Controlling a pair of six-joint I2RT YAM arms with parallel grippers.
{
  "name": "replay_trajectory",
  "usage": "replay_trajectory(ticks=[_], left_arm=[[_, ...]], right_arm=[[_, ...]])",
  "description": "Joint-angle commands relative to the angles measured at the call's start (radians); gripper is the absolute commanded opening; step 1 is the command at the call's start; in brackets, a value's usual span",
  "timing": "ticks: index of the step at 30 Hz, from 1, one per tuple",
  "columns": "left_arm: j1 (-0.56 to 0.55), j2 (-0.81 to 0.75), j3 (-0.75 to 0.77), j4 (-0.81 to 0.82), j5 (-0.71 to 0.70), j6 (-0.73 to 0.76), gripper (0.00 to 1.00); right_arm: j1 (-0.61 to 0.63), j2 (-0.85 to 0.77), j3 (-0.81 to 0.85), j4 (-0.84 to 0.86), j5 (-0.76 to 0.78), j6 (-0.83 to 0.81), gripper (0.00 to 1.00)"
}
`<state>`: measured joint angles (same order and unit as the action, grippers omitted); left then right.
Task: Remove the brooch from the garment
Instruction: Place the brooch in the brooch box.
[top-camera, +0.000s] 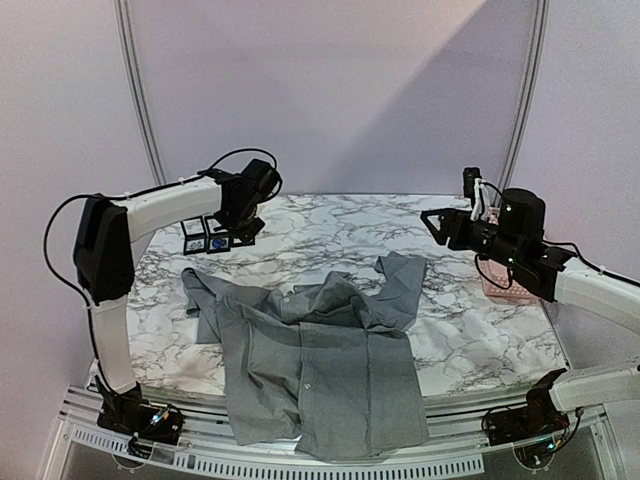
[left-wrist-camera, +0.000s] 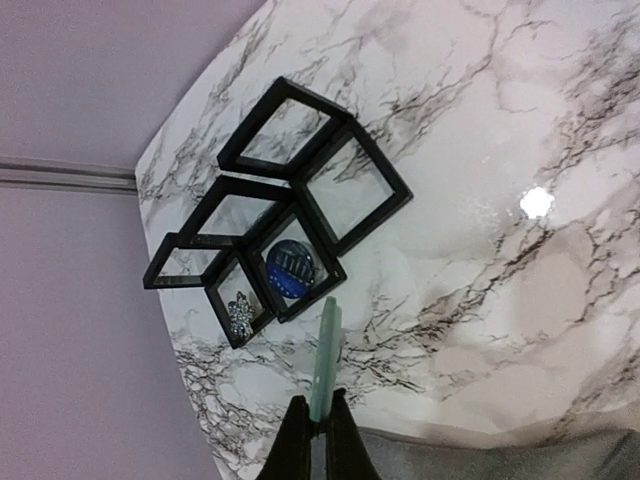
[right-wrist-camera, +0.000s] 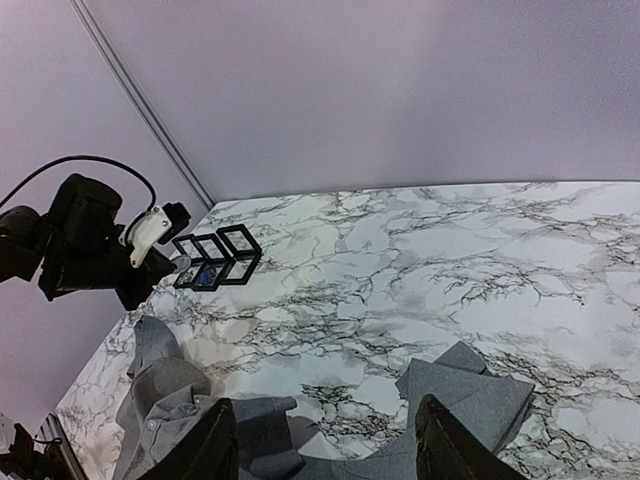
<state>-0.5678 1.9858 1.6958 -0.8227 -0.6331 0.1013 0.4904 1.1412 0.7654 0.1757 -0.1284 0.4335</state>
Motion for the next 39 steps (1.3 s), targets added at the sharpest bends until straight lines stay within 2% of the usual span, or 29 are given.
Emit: replay_trajectory(ticks=[1, 10, 16, 39], left_arm=[[0.011, 0.109, 0.094, 0.017, -0.139, 0.097, 0.00], [0.034, 0.272, 0.256, 0.035, -0.191, 0.170, 0.00], [0.081, 0.347, 0.343, 0.012, -0.169, 0.176, 0.00], [0.118, 0.458, 0.409, 0.031, -0.136, 0.206, 0.00]], right_arm=[[-0.004, -0.027, -0.032, 0.006, -0.003, 0.030, 0.59], [-0.004, -0.051, -0.042, 0.010, -0.022, 0.059, 0.59], [-0.003, -0.054, -0.045, 0.007, -0.021, 0.070, 0.59], [-0.004, -0.023, -0.037, 0.002, -0.021, 0.131, 0.59]])
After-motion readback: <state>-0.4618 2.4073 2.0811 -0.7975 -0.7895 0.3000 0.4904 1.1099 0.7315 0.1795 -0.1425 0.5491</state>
